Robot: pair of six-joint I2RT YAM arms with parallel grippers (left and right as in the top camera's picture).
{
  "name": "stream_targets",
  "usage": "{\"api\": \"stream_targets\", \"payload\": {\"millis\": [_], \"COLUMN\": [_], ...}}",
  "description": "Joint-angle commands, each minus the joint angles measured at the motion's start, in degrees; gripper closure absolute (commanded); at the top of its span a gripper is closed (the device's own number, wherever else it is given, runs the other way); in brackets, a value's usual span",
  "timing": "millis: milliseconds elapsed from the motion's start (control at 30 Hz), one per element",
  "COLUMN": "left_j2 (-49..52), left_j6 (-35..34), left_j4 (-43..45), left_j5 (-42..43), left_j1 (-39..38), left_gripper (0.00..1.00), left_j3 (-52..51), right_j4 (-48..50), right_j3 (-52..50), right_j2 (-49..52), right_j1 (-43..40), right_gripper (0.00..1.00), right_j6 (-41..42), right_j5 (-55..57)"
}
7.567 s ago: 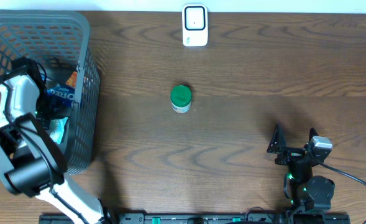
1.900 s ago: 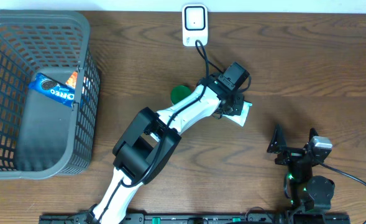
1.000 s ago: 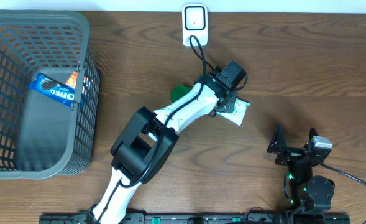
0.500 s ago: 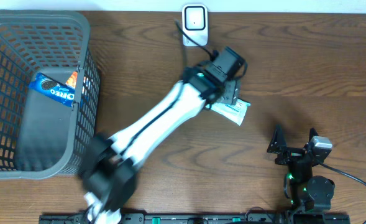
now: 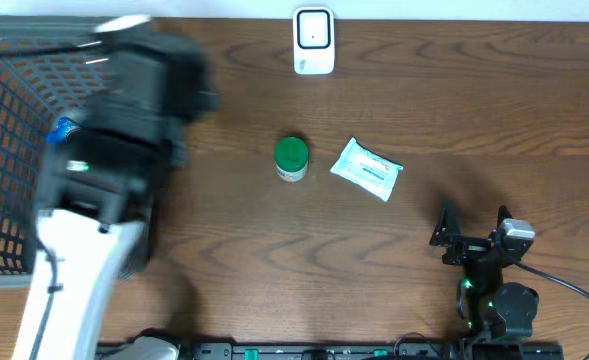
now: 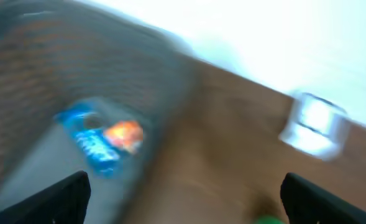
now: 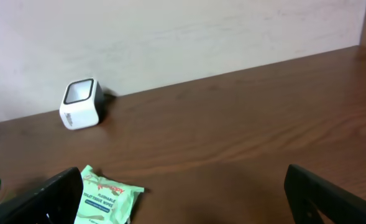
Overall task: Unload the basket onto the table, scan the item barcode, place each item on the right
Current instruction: 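Reach the left gripper into the basket toward the blue Oreo pack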
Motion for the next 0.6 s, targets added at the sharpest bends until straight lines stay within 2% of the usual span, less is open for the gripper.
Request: {"api": "stream_targets", "payload": {"millis": [0, 100, 233, 333, 567], "left_j2": [-0.48, 0.28, 3.56, 7.93, 20.96], "left_j6": [-8.0, -11.28, -12.17, -15.23, -15.45], "left_j4": [-3.65, -4.7, -4.63, -4.61, -1.46], "left_j5": [-2.32, 2.54, 8.26, 8.39, 8.35], "left_j1": [13.09, 22.05, 28.48, 30.1, 30.16], "left_gripper": [0.02, 0.02, 0.02, 0.02, 0.02], "left_j3": [-0.13, -1.62, -3.58, -4.66, -4.81], "right_j4": [-0.22, -0.22, -0.22, -0.22, -0.22], "right_j3": [-0.09, -0.09, -0.09, -0.09, -0.09], "right_j2": [-0.31, -0.31, -0.31, -0.31, -0.31], "right_j1": [0.55, 0.55, 0.55, 0.55, 0.55], "right_gripper": [0.01, 0.01, 0.01, 0.01, 0.01], "right_j6": [0.46, 0.46, 0.48, 0.46, 0.48], "right_j5": [0.31, 0.31, 0.31, 0.31, 0.31]}}
